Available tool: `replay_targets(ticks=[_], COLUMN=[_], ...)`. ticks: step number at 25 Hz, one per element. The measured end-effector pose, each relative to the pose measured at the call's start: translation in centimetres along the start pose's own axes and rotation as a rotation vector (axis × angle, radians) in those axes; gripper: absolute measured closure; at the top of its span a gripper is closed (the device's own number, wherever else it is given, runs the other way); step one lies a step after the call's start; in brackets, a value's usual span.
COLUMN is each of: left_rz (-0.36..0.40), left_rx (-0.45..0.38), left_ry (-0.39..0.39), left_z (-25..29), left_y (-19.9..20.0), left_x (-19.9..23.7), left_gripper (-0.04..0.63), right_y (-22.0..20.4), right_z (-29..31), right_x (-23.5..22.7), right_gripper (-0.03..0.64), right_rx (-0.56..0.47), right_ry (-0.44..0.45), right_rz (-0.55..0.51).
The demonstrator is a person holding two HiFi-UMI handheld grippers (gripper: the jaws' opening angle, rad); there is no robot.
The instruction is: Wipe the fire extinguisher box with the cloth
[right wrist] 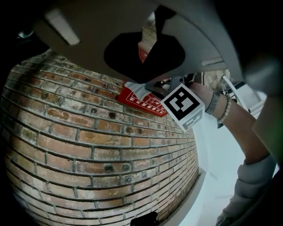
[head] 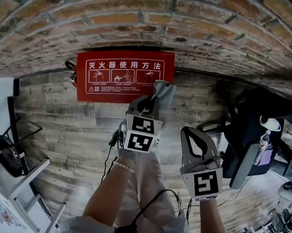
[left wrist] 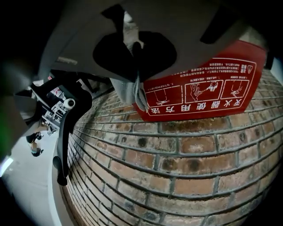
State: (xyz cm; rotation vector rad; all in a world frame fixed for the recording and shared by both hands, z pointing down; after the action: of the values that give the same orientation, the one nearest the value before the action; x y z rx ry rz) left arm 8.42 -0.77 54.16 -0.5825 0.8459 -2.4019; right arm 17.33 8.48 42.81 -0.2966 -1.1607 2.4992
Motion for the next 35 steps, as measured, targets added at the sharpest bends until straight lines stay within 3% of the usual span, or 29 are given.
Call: replay_targets(ticks=[10, 35], left_rz=[0.025, -0.007], left_rx=[0.01, 0.0], left_ry=[0.007, 0.017], left_z=[0.7, -0.4], left_y=[-0.5, -0.9], left_x=[0.2, 2.5], left_gripper=[0.583, 0.583], right_y=[0.4, 2.2], right_z=[0.8, 3.2], right_x=[0.1, 2.5], right_gripper=[0.607, 0.607], right_rx=[-0.002, 0.01], right_ry=[0.014, 0.063], right_rz=[0.001, -0.044])
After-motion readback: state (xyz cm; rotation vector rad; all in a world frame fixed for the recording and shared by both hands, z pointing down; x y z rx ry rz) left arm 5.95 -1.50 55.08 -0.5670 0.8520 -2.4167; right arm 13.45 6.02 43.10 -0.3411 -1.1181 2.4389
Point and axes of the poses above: the fingertips, and each gripper's own axes: z forward along the fingers, x to its left, y out of its top, the point moved 4 cm from there along -z, backward along the fingers
